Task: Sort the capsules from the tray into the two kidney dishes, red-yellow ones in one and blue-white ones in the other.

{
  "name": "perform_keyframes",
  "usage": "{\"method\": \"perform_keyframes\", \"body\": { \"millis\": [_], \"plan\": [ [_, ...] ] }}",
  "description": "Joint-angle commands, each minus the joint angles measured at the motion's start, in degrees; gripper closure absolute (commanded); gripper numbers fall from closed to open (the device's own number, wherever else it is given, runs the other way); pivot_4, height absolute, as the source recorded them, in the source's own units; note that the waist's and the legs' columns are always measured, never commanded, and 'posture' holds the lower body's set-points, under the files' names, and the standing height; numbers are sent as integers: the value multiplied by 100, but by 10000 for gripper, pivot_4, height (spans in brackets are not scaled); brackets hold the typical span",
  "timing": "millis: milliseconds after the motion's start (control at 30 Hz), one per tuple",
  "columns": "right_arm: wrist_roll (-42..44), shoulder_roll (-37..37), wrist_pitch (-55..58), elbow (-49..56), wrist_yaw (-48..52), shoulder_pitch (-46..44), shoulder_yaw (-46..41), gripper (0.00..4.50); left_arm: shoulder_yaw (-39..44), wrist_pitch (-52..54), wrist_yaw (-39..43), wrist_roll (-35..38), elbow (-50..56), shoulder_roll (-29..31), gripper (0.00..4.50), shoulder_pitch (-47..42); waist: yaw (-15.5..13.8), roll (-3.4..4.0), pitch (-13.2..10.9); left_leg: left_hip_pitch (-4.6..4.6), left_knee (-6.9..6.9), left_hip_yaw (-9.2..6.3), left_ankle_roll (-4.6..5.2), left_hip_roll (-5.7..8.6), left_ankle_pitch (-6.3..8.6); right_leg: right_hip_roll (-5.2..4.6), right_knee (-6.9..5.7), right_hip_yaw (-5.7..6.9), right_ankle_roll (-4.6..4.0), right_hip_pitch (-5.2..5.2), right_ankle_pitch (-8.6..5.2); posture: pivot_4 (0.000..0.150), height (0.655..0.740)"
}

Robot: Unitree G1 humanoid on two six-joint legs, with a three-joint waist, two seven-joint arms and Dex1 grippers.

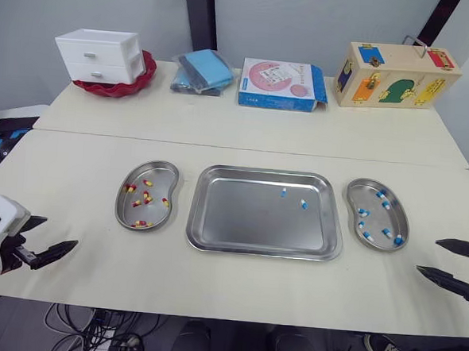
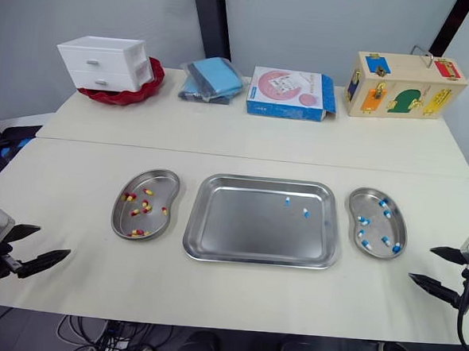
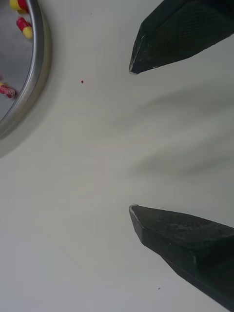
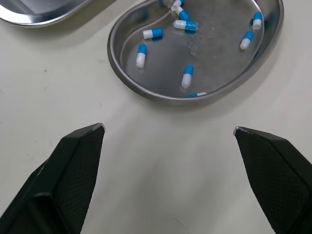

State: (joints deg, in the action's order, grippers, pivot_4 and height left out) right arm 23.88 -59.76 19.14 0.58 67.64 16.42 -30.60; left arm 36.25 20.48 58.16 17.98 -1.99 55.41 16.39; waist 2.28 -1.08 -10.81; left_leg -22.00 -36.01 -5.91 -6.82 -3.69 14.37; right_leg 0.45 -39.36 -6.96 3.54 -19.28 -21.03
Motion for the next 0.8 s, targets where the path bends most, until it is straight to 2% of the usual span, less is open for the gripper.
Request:
{"method": "perform_keyframes", "body": {
  "millis": [33, 233, 367, 533, 667, 800],
  "plan": [
    [5, -116, 89, 46, 77, -39, -107, 0, 293, -101, 49, 113, 165, 3, 510, 68, 5, 0, 0, 0, 0, 0, 0, 0, 0, 0, 0, 0, 0, 0, 0, 1500, 7400],
    [-33, -85, 167, 144, 107, 78, -180, 0, 222, -265, 321, 326, 311, -111, 510, 100, 4, 0, 0, 0, 0, 0, 0, 0, 0, 0, 0, 0, 0, 0, 0, 1500, 7400],
    [168, -76, 463, 427, 189, 172, -285, 0, 9, -327, 610, 755, 938, -432, 510, 160, 2, 0, 0, -2, 0, 1, 0, 0, 0, 0, 1, -1, 0, 1, 0, 1500, 7400],
    [932, 222, 1323, 1582, -215, 11, -488, 0, -514, -944, 948, 1085, 1715, -1102, 510, 256, -15, 3, 2, 1, -2, 3, 0, 0, 0, 0, -2, -3, 1, 4, 1, 1500, 7400],
    [1347, 530, 1835, 2664, -900, -409, -53, 0, -932, -1533, 942, 1476, 2426, -1995, 510, 478, -4, 3, 2, -1, -3, 5, 0, 0, 0, 0, 1, -7, 3, 5, 2, 1500, 7400],
    [1342, 785, 2043, 3358, -1550, -880, 669, 0, -1348, -1969, 931, 1453, 2751, -2530, 510, 888, -34, -1, 4, -3, -7, -1, 0, 0, 0, 0, 0, -3, 3, 5, 3, 1500, 7400]
  ]
}}
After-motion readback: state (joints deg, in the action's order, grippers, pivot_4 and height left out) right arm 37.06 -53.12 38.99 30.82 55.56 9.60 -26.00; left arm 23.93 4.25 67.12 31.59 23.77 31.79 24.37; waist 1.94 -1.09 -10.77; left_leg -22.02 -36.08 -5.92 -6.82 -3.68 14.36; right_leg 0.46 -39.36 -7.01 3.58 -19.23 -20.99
